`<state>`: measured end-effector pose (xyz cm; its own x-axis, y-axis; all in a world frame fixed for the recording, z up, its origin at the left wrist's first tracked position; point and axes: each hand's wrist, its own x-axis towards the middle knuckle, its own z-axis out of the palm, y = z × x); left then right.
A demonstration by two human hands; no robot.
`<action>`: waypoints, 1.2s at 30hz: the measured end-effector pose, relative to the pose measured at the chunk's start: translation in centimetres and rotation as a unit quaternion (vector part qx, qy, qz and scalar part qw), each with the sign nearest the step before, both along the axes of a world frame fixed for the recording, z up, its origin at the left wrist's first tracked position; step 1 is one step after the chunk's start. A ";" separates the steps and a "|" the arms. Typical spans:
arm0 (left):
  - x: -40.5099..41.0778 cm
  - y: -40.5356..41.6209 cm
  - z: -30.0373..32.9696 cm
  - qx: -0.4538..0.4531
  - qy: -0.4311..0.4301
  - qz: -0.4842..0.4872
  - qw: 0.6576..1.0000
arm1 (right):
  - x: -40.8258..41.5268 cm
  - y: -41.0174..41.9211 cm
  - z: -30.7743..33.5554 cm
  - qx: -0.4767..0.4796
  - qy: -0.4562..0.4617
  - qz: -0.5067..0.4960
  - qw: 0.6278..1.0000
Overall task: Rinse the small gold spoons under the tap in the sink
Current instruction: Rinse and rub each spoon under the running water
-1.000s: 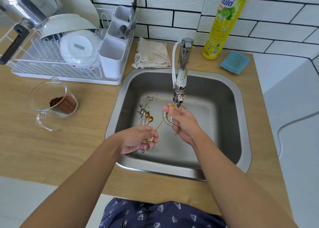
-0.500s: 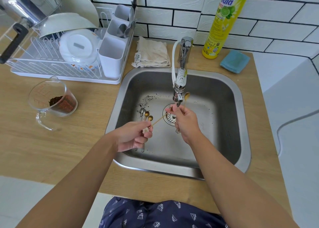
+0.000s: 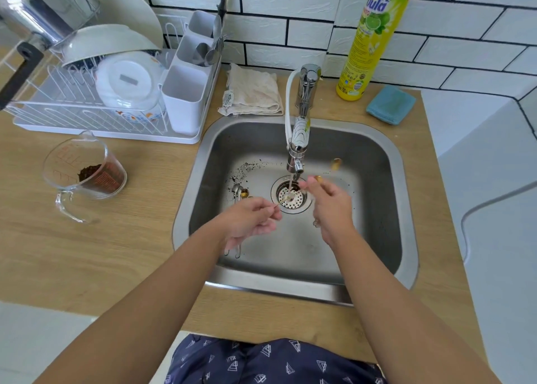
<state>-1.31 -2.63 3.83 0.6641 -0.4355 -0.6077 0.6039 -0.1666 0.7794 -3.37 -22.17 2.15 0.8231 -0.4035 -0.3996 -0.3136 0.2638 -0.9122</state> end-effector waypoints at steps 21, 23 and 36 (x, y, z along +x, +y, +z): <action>-0.5 -5.7 -0.7 -0.103 -0.013 0.144 0.984 | 0.5 -0.1 1.5 0.165 -0.028 -0.006 0.986; -1.4 -6.6 -0.7 -0.102 -0.001 0.171 0.980 | 0.4 0.9 1.3 0.182 -0.020 0.003 0.983; 3.4 -1.2 -5.6 0.445 -0.282 -0.086 0.846 | -0.7 -1.6 1.2 0.206 -0.029 -0.042 0.977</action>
